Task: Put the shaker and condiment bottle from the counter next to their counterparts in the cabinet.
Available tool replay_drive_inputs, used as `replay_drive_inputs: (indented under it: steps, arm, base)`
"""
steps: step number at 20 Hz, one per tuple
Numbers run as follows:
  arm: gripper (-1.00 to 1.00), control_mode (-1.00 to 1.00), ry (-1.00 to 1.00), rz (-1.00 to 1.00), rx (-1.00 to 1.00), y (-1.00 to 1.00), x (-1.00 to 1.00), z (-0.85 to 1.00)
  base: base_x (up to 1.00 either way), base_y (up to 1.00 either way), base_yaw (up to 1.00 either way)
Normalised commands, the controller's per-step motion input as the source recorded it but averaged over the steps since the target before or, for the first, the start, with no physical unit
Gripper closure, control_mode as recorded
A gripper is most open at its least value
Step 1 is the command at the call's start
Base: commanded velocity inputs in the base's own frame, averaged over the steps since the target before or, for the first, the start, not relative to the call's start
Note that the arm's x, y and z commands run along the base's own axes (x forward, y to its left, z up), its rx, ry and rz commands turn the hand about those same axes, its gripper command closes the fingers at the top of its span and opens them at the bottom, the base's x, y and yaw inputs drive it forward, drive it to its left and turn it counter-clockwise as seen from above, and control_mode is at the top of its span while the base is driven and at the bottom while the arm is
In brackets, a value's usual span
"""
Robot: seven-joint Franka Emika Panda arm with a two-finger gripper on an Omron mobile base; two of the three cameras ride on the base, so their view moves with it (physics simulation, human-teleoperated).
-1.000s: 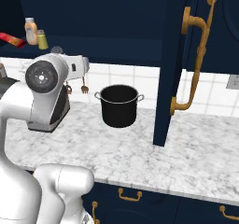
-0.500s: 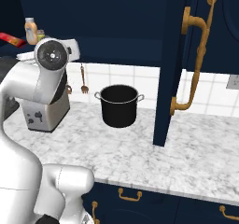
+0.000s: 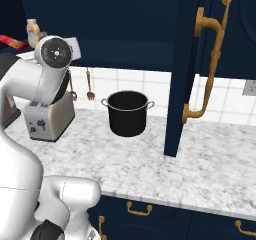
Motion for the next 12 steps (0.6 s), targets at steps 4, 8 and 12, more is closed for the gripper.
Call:
replay_drive_inputs:
  steps: [4, 8, 12]
  arm:
    - [1.00, -1.00, 0.04, -0.08, 0.00, 0.02, 0.38, 0.00]
    - [1.00, -1.00, 0.15, 0.00, 0.00, 0.02, 0.64, 0.00]
    - [1.00, -1.00, 0.20, 0.04, 0.00, 0.04, 0.68, 0.00]
  base:
    - [0.00, 0.00, 0.00]
    - [0.00, 0.00, 0.00]
    - [0.00, 0.00, 0.00]
